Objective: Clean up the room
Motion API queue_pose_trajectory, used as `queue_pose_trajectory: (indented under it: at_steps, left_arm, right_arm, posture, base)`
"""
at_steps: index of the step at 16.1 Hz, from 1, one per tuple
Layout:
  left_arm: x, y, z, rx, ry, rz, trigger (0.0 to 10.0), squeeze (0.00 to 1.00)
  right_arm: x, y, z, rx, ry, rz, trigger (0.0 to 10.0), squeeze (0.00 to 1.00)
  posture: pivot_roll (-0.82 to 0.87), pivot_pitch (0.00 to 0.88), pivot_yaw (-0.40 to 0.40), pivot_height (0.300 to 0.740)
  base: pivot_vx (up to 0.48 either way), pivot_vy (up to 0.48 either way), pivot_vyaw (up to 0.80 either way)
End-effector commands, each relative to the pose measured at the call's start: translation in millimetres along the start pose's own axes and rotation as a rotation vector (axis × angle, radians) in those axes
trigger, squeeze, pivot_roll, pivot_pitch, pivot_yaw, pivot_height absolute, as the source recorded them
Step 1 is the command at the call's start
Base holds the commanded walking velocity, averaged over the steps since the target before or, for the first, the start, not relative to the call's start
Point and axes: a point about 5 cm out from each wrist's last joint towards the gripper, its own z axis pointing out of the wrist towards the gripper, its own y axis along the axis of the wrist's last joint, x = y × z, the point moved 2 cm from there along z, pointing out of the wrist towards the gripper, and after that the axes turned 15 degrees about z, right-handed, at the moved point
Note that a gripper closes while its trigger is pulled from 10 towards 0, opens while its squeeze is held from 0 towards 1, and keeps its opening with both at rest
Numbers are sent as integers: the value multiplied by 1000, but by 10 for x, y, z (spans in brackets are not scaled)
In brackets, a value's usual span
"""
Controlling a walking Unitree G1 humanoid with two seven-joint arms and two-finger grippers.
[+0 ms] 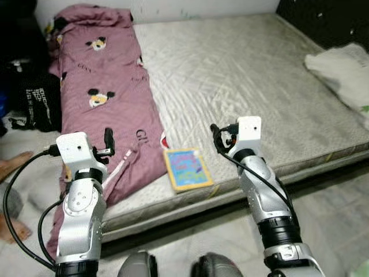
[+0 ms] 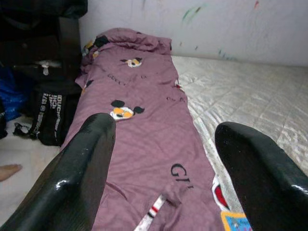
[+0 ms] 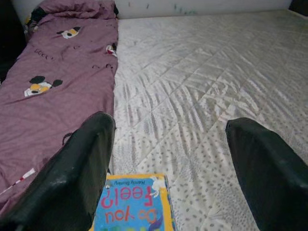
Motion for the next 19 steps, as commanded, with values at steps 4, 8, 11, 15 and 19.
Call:
queue_pose_trajectory:
  at_steps: [4,8,11,15,19]
  left_arm:
    - [-46,21,8,-3,-6,-4,10000,0]
    - [-45,16,14,1,4,-10,10000,0]
    - [-32,10,16,4,13,-13,10000,0]
    - [-30,8,25,5,19,-16,10000,0]
    - [-9,23,32,-6,50,-12,10000,0]
  right_arm:
    - [-42,42,-14,-14,-10,-1,10000,0]
    - [-30,40,-3,-13,-1,-6,10000,0]
    - [-21,34,-3,-13,3,-4,10000,0]
    - [-11,38,-8,-16,12,-1,10000,0]
    - [-27,65,3,-17,20,3,10000,0]
  posture:
    - [-56,100,-36,740]
    - [-55,92,-36,740]
    - [-56,89,-36,715]
    - [-57,87,-36,680]
    - [-61,83,-37,656]
  base:
    - [0,0,0]
    - [0,0,0]
    - [0,0,0]
    - [0,0,0]
    - [0,0,0]
